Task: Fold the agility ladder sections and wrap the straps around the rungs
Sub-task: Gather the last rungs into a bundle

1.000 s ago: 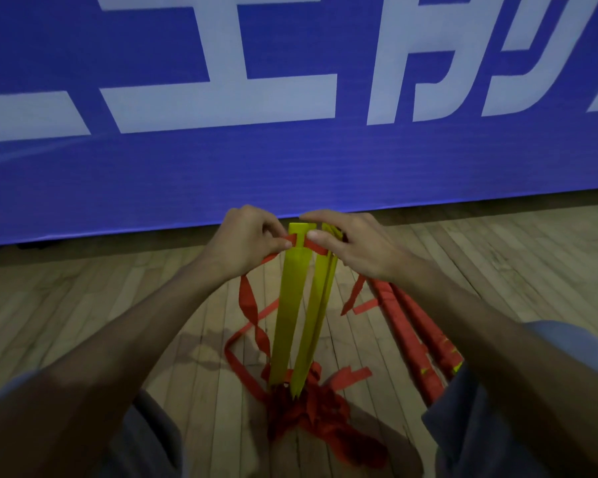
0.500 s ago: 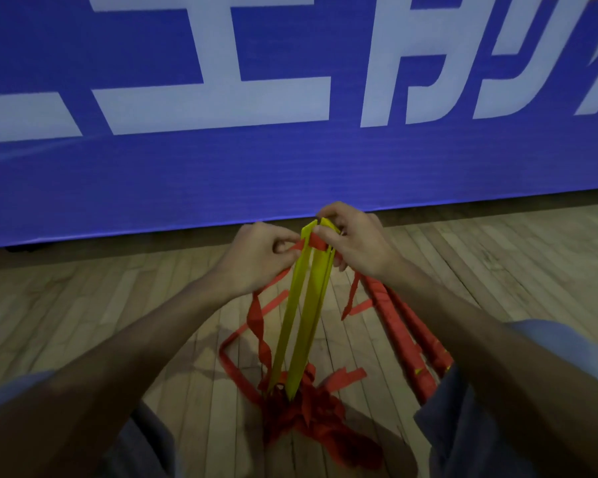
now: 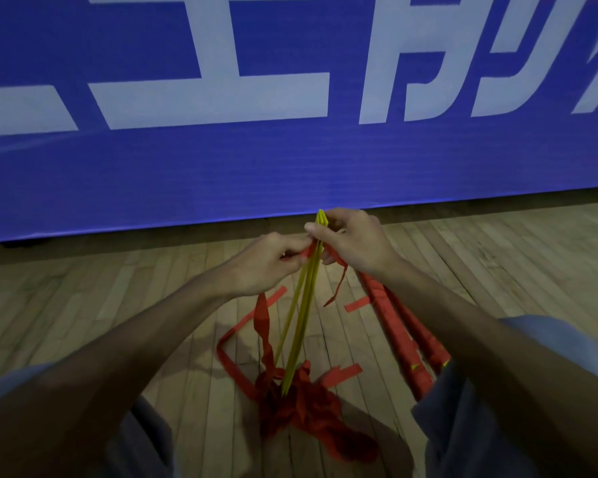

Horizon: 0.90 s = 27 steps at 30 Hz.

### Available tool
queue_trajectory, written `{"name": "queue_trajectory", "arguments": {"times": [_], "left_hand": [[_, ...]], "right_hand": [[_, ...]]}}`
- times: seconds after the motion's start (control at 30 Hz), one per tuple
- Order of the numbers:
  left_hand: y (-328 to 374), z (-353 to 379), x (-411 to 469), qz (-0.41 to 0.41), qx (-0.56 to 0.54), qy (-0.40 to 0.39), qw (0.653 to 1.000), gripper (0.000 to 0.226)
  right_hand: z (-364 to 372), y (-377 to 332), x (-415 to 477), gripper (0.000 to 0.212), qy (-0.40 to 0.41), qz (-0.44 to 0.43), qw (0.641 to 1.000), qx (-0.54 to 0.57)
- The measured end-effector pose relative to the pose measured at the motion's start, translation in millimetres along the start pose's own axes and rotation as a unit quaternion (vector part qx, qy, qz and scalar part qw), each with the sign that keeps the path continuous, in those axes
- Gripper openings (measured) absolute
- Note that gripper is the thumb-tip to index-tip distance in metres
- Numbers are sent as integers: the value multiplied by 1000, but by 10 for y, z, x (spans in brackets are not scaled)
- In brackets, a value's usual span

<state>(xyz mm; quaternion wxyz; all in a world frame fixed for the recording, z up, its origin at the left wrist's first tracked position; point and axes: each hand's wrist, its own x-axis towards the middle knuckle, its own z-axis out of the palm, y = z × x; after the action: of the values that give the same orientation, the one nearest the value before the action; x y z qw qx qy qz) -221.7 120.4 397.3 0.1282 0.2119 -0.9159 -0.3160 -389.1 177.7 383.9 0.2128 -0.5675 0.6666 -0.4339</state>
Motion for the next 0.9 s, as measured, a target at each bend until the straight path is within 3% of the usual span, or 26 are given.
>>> {"name": "queue_trajectory", "arguments": {"times": [0.1,0.17,0.27,0.37,0.47,0.6,0.73,0.9], "left_hand": [[-35,-24,3,-5,-15,-72,997,38],[-89,-42,-6,-33,-49,-97,994,37],[-164,-58,31,-88,-51,-15,995,23],[-223,-78,88,-93,-31,85,992,16],[-150,-168,83,-59,-152,9,987,32],[-13,-168,65,-59,-269,-82,958,38],[63,-141,68,-62,-353,-77,930,43],[97,12,109,-70,-322,-32,944,52]], "right_hand": [[-33,97,93,21,8,-1,998,-57],[-57,175,148,17,13,-2,994,-112],[-107,194,183,9,22,-7,993,-117],[-209,97,214,13,33,-41,996,-68],[-343,-48,176,6,-23,-101,994,33],[-446,-171,59,12,-115,-138,969,170],[-454,-192,58,14,-116,-139,960,214],[-400,-159,91,16,-71,-133,967,207]]}}
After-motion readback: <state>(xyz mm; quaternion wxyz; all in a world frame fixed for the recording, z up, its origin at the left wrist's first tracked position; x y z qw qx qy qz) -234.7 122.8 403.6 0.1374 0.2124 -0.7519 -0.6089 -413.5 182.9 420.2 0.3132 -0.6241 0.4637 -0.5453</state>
